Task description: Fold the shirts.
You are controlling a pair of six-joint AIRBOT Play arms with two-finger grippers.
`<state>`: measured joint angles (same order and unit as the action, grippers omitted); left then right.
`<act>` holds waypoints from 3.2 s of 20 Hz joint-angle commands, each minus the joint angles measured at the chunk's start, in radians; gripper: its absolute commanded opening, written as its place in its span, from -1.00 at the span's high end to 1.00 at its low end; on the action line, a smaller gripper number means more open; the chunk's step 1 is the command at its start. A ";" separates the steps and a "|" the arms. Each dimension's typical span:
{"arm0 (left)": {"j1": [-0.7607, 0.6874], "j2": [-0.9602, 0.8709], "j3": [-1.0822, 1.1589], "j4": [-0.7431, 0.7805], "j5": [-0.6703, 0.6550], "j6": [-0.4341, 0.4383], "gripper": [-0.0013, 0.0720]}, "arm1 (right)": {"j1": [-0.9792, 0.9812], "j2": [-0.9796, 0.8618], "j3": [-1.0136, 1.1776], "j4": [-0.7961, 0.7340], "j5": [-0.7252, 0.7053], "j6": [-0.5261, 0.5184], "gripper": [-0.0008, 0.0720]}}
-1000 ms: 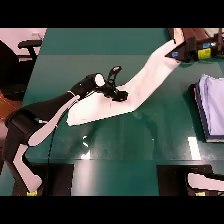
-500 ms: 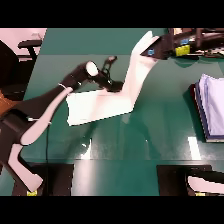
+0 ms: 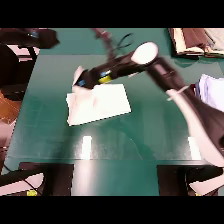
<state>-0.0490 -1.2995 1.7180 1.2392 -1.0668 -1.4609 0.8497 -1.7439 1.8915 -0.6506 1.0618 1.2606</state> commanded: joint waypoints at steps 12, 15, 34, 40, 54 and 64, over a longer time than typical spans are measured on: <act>-0.033 0.087 -0.023 0.010 -0.056 0.004 0.89 | -0.387 -0.023 -0.142 -0.370 0.316 0.150 -0.22; -0.079 0.074 -0.053 0.009 -0.048 0.003 0.89 | -0.498 0.043 -0.347 -0.327 0.238 0.166 -0.65; -0.116 0.039 -0.068 -0.047 -0.050 0.022 0.89 | -0.323 -0.238 -0.257 0.054 0.151 0.080 0.93; -0.306 0.039 -0.068 -0.004 -0.026 0.039 0.89 | -0.547 -0.071 -0.171 0.016 0.158 0.118 0.93; -0.368 0.039 -0.068 -0.069 -0.002 0.044 0.89 | -1.344 0.216 -0.171 -0.258 0.031 0.193 0.93; -0.368 0.039 -0.068 -0.088 -0.003 0.045 0.89 | -1.374 0.217 0.103 -0.257 0.080 0.160 0.93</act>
<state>-0.4168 -1.2606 1.6505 1.1542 -1.0698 -1.4162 -0.5156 -1.5284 1.8824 -0.9066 1.0740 1.4281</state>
